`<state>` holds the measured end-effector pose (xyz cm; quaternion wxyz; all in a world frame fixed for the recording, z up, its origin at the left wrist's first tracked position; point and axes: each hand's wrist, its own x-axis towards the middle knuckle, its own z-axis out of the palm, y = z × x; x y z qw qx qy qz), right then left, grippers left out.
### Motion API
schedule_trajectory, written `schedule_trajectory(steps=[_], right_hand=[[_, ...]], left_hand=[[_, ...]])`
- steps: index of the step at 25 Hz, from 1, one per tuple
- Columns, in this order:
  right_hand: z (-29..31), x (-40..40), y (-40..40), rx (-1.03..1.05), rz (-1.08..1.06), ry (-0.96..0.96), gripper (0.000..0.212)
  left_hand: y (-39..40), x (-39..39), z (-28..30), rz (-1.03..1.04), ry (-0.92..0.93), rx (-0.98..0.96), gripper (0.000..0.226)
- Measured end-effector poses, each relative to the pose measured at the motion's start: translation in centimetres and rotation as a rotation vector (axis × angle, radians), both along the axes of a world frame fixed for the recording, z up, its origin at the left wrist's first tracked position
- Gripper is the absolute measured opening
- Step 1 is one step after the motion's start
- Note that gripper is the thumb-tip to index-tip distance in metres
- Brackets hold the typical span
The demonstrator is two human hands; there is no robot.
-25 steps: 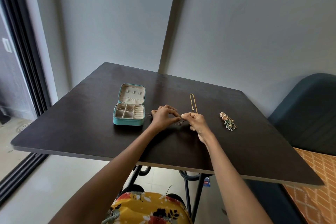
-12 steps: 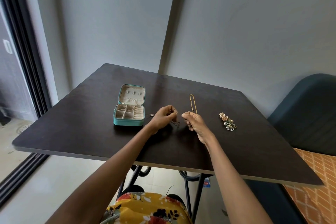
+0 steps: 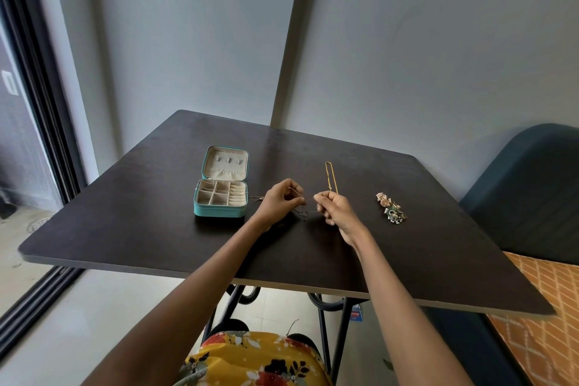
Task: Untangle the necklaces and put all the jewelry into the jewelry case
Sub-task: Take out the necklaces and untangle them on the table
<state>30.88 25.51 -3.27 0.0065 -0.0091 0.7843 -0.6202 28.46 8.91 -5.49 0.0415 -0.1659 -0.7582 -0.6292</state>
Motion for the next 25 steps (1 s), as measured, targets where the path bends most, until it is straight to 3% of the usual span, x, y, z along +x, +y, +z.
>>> schedule_trajectory(steps=[10, 25], right_hand=[[0.2, -1.6, 0.0, 0.049, -0.039, -0.11, 0.008], [0.2, -1.6, 0.4, -0.059, -0.091, -0.113, 0.011]], left_hand=[[0.6, -0.5, -0.2, 0.117, 0.129, -0.535, 0.009], [1.3, -2.4, 1.2, 0.007, 0.139, -0.756, 0.019]])
